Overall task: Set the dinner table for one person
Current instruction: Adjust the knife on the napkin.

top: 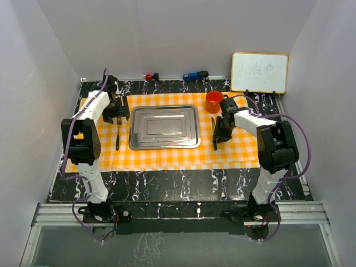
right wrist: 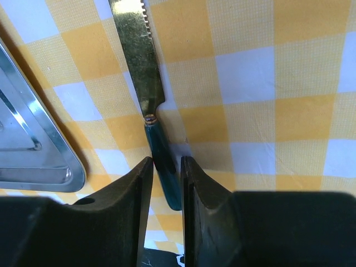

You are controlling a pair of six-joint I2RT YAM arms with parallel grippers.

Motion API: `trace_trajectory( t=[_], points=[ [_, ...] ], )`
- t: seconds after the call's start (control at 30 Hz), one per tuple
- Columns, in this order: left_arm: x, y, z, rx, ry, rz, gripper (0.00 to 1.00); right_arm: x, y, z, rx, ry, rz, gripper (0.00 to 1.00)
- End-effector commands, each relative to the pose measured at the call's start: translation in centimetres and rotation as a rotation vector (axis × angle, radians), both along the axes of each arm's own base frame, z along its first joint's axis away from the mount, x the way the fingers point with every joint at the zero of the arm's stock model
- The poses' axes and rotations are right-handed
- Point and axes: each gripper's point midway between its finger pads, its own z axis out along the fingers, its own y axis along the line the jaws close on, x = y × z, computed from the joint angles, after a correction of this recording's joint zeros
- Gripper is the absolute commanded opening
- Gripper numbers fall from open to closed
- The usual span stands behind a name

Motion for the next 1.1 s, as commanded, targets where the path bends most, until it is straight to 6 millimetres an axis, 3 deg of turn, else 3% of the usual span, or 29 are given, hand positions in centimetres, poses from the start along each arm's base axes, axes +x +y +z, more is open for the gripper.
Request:
trace_trajectory(
  t=[0.0, 0.43, 1.07],
  points=[
    [-0.4, 0.0, 0.2, 0.01, 0.01, -0.003, 0.71, 1.4, 0.3, -0.2, -0.011, -0.035, 0.003, 0.24],
    [-0.3, 0.2, -0.5, 0.014, 0.014, 0.001, 0.71, 1.8, 0.6, -0.2, -0.024, -0.044, 0.023, 0.08],
    [-0.4, 0.0, -1.3, 0.006, 0.028, -0.001, 0.71, 3.8, 1.6, 0.8, -0.061, -0.057, 0.173, 0.07]
  ],
)
